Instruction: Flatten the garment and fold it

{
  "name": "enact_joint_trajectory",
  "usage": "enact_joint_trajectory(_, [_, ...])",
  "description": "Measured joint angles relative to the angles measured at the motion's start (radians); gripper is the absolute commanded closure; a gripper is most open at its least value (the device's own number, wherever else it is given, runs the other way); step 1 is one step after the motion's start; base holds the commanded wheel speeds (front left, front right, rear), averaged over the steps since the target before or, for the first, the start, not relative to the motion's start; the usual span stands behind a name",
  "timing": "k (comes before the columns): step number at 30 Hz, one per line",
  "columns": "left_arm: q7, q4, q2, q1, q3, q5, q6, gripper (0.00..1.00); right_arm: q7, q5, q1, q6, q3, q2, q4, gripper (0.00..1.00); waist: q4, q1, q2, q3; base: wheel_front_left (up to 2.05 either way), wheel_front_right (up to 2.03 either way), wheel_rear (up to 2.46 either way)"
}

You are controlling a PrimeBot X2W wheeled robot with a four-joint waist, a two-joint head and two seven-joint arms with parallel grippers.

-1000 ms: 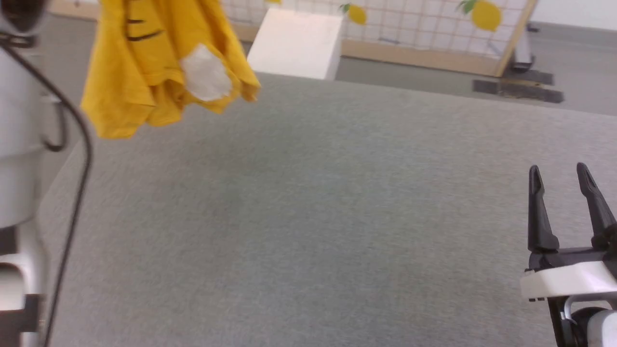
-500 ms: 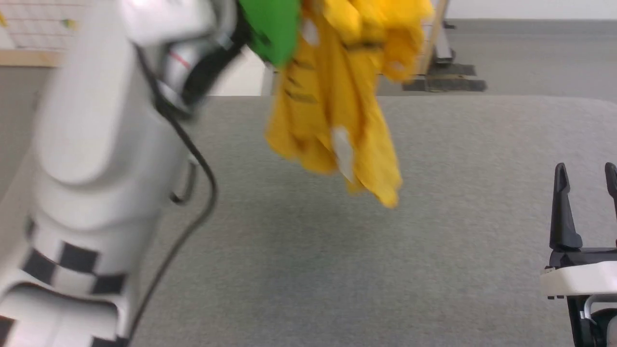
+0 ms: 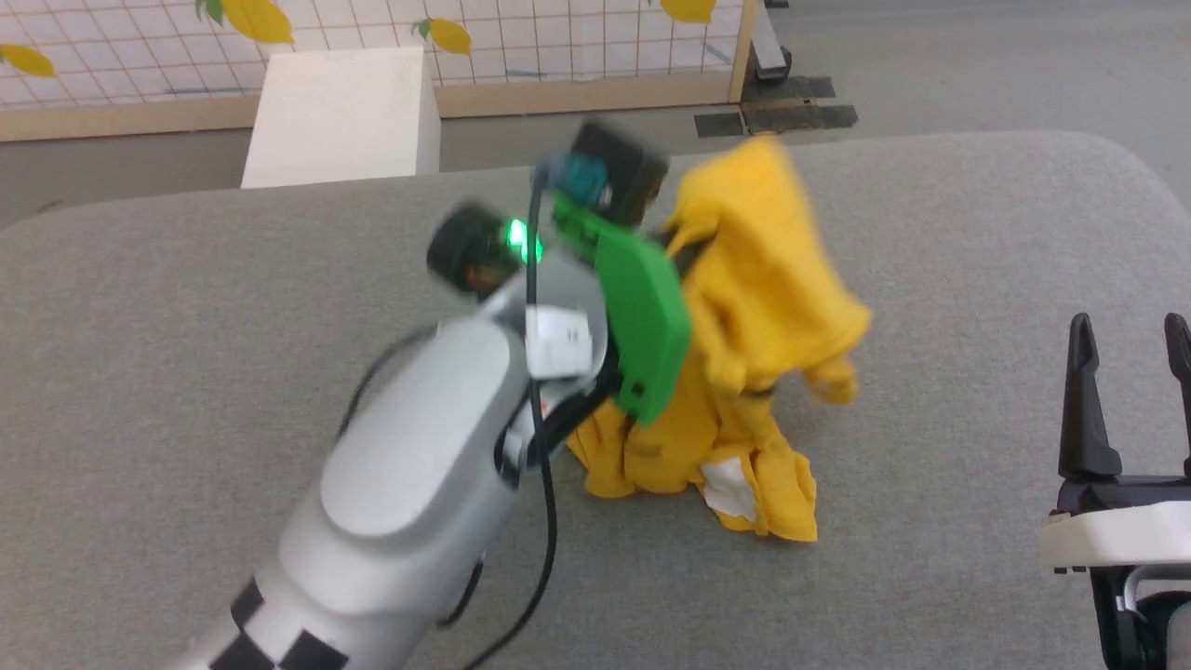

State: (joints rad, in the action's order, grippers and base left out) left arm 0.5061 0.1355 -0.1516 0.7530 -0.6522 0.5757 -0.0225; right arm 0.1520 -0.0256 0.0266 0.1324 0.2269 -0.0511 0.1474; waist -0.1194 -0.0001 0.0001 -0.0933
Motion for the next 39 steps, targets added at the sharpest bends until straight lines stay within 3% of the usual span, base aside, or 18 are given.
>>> enact_joint_trajectory(4, [-0.033, 0.228, -0.002, -0.114, -0.052, -0.037, 0.034, 1.00, 0.012, -0.010, 0.022, 0.000, -0.019, 0.000, -0.024, 0.00, -0.027, 0.0000, 0.0000, -0.036, 0.00, 0.00, 0.00])
enact_joint_trajectory(9, [-0.079, 0.363, 0.021, -0.141, -0.057, -0.039, 0.059, 1.00, 0.017, -0.010, 0.027, 0.000, -0.021, 0.000, -0.040, 0.00, -0.046, 0.0000, 0.0000, -0.062, 0.00, 0.00, 0.00])
enact_joint_trajectory(10, [-0.094, 0.377, 0.027, -0.140, -0.056, -0.039, 0.060, 0.62, 0.017, -0.010, 0.028, 0.000, -0.020, 0.000, -0.042, 0.00, -0.048, 0.0000, 0.0000, -0.066, 0.00, 0.00, 0.00])
enact_joint_trajectory(11, [-0.108, 0.387, 0.033, -0.138, -0.054, -0.039, 0.060, 0.00, 0.018, -0.010, 0.029, 0.000, -0.018, 0.000, -0.044, 0.00, -0.048, 0.0000, 0.0000, -0.069, 0.00, 0.00, 0.00])
enact_joint_trajectory(17, [-0.224, 0.355, 0.044, -0.113, -0.007, -0.028, 0.048, 0.00, 0.022, -0.010, 0.030, 0.000, -0.008, 0.000, -0.049, 0.00, -0.032, 0.0000, 0.0000, -0.055, 0.00, 0.00, 0.00])
enact_joint_trajectory(20, [-0.310, 0.203, -0.015, -0.120, 0.067, -0.015, 0.075, 0.00, 0.014, -0.009, 0.020, 0.000, -0.002, 0.000, -0.044, 0.00, -0.012, 0.0000, 0.0000, -0.021, 0.00, 0.00, 0.00])
enact_joint_trajectory(23, [-0.362, 0.076, -0.088, -0.165, 0.130, -0.011, 0.123, 0.00, 0.006, -0.009, 0.002, 0.000, -0.001, 0.000, -0.037, 0.00, 0.000, 0.0000, 0.0000, 0.000, 0.00, 0.00, 0.00])
enact_joint_trajectory(29, [-0.545, -0.180, -0.229, -0.372, 0.259, -0.084, 0.267, 0.00, -0.004, -0.009, -0.012, 0.000, -0.012, 0.000, -0.028, 0.00, 0.020, 0.0000, -0.0001, 0.026, 0.00, 0.00, 0.00])
enact_joint_trajectory(35, [-0.722, -0.319, -0.257, -0.620, 0.308, -0.160, 0.373, 0.00, -0.009, -0.010, -0.037, 0.000, -0.019, 0.000, -0.022, 0.00, 0.026, 0.0000, -0.0001, 0.032, 0.00, 0.00, 0.00])
enact_joint_trajectory(39, [-0.756, -0.363, -0.250, -0.760, 0.320, -0.203, 0.421, 0.00, -0.012, -0.010, -0.055, 0.000, -0.024, 0.000, -0.021, 0.00, 0.028, 0.0000, -0.0001, 0.040, 0.00, 0.00, 0.00])
